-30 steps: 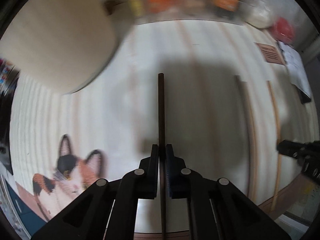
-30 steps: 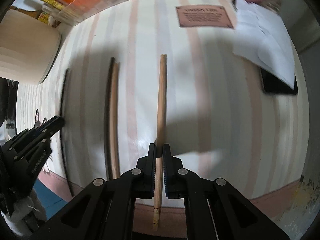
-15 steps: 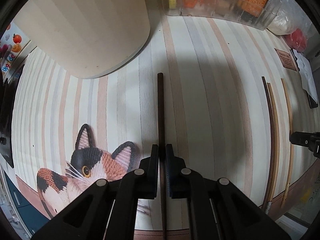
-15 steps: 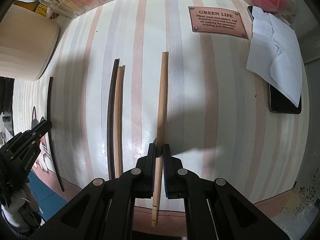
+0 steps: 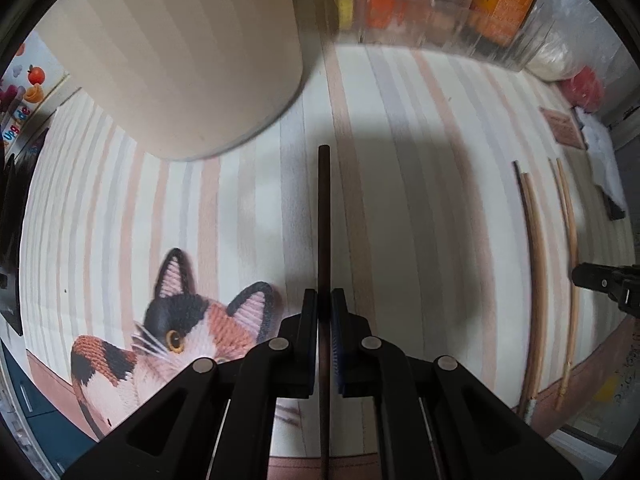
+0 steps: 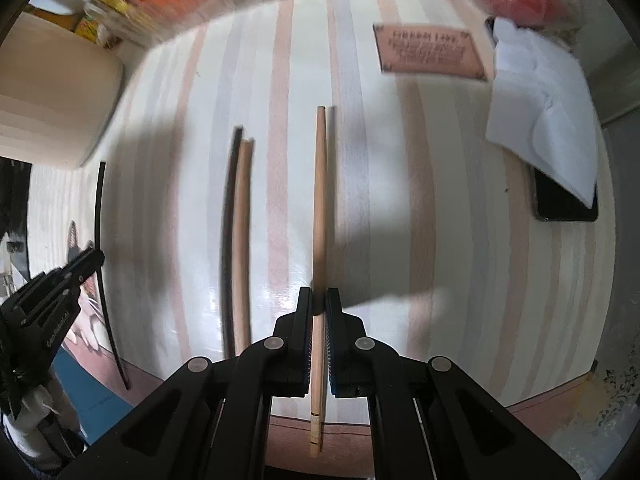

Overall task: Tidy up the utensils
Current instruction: 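Lift both held chopsticks upright and carry them over the holder, then lower both chopsticks into the holder and open both grippers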

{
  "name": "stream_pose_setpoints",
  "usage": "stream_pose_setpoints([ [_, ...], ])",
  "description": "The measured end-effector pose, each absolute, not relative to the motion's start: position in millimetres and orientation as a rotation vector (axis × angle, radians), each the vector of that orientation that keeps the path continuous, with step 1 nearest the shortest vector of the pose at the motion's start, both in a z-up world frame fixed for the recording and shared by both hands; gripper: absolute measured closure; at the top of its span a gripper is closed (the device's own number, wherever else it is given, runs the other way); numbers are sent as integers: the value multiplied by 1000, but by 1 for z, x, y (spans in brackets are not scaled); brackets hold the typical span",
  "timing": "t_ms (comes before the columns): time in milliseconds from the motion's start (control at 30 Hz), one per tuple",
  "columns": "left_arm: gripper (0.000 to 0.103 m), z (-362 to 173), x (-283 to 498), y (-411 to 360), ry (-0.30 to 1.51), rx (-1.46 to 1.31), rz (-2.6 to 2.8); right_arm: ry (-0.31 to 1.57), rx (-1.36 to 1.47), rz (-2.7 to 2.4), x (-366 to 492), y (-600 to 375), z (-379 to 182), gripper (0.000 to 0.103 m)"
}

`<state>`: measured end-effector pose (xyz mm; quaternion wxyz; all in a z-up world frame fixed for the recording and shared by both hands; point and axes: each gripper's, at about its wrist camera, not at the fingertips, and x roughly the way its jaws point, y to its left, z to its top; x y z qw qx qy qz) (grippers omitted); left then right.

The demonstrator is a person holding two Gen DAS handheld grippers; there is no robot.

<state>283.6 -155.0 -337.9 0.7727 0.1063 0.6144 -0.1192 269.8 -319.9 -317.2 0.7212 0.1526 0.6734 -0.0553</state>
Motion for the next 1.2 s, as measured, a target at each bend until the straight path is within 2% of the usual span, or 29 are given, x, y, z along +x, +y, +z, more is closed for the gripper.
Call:
stream_pose_setpoints([
  [633,100,-197,272,-104,1040,78,-245,1145,334,21,269,-270,-200,97],
  [1200,100,-14,290,-61,667,-98,-241,772,316,228,362,-206,-37,97],
])
